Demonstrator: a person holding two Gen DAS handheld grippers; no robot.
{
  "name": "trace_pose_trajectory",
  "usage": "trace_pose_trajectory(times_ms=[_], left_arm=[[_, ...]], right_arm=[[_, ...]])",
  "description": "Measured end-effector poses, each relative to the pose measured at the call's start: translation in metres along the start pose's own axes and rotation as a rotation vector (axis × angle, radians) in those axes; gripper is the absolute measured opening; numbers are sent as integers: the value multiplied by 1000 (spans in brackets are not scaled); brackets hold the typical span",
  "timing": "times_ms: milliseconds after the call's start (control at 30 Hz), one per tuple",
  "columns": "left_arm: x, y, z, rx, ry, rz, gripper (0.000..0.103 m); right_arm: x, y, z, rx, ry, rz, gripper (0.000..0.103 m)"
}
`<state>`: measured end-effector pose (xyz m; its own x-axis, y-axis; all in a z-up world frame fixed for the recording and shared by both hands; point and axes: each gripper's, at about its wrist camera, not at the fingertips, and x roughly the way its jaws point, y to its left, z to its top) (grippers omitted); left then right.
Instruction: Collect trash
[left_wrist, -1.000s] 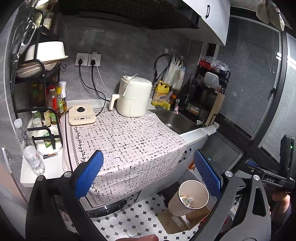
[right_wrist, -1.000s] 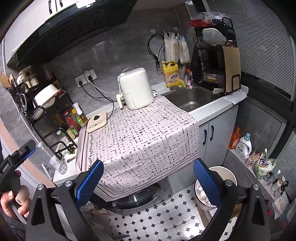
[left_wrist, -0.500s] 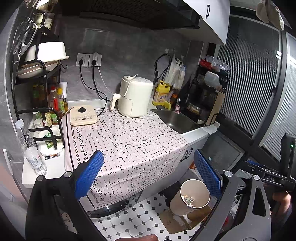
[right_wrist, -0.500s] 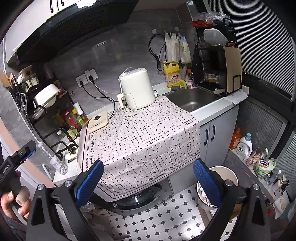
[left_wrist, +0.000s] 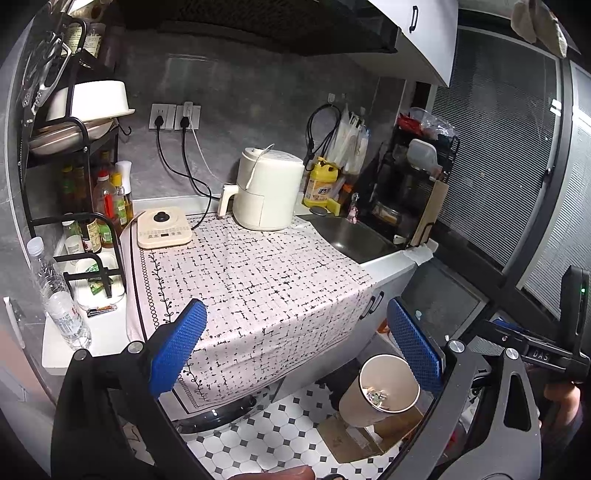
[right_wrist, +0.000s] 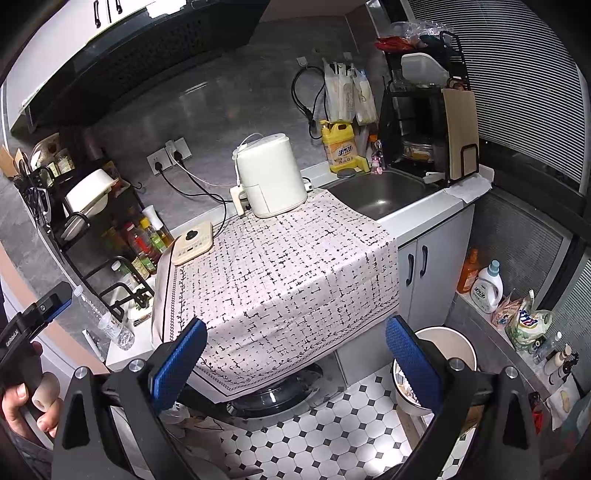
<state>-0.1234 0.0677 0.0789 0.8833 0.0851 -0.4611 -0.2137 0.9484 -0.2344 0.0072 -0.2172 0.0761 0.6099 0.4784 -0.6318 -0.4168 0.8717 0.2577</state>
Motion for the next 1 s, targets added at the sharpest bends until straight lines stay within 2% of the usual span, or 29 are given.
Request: trace_pose_trajectory(times_ms=[433,533,1000], left_arm=[[9,4,-4,0,21,-1,97],[10,2,-6,7,12,22,97],[38,10,-5,14,64,-4,97]], right_arm=[[6,-5,-7,20,14,-20,95],[9,-7,-10,34,24,-28,95],[29,-11,-15,57,50,-37,95]])
